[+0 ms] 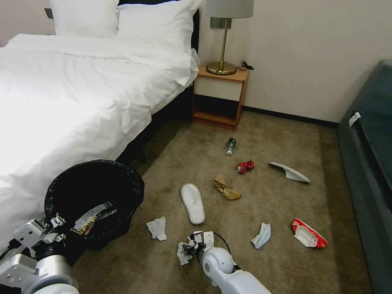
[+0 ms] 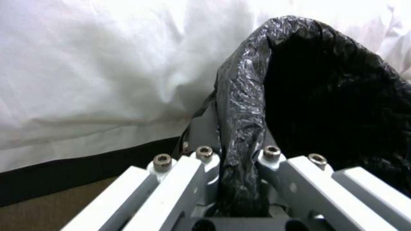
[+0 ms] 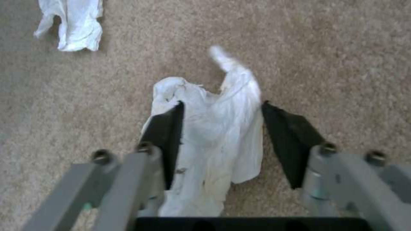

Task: Pick up the trash bin, then pick up the garbage on the floor and place it into the trash bin.

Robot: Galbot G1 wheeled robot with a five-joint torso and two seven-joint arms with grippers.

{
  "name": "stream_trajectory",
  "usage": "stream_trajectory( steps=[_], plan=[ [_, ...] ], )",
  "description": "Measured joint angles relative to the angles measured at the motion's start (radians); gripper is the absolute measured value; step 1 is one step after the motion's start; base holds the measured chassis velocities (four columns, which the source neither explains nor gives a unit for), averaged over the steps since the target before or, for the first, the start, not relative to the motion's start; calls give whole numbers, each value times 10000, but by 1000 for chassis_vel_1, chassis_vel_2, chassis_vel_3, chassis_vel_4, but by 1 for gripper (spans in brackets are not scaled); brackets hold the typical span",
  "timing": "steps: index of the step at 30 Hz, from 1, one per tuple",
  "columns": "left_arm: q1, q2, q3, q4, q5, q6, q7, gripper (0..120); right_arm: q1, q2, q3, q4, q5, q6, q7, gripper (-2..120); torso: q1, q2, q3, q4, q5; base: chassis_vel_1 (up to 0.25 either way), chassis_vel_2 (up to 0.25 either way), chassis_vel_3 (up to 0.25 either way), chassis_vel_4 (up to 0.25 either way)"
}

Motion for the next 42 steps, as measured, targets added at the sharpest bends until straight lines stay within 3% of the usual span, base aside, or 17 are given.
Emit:
stream_trajectory(
  steps=[1, 10, 12, 22, 30, 34, 42],
  plan=[
    [-6, 0, -5, 0, -15, 1, 0, 4, -10, 0, -10, 0, -15, 10, -11, 36, 0, 0, 0, 0, 0, 0, 0, 0, 0],
    [-20, -18, 6, 20, -21, 0, 1, 4, -73, -7, -28, -37, -219, 86, -108, 11, 0, 0, 0, 0, 1, 0, 0, 0, 0],
    [-2, -40, 32, 17, -2, 1, 1, 4, -128, -52, -16, -39, -365, 193, -192, 0, 0, 0, 0, 0, 0, 0, 0, 0, 0],
    [38, -55, 134, 32, 28, 67, -44, 4, -331, -301, 44, 577, -765, 614, -292, 0, 0, 0, -1, 0, 1, 0, 0, 0, 0],
    [184, 0, 495, 101, 33, 490, -235, 4, -773, -981, 387, 2438, -856, 2322, -820, 0, 0, 0, -1, 0, 1, 0, 0, 0, 0],
    [222, 18, 652, 76, 12, 602, -294, 4, -906, -1152, 605, 3195, -780, 2734, -1198, 0, 0, 0, -1, 0, 2, 0, 0, 0, 0],
    [398, -6, 1472, 131, -20, 770, -366, 4, -995, -1459, 1299, 4907, -772, 4109, -2631, 0, 0, 0, -2, 0, 1, 0, 0, 0, 0]
  ],
)
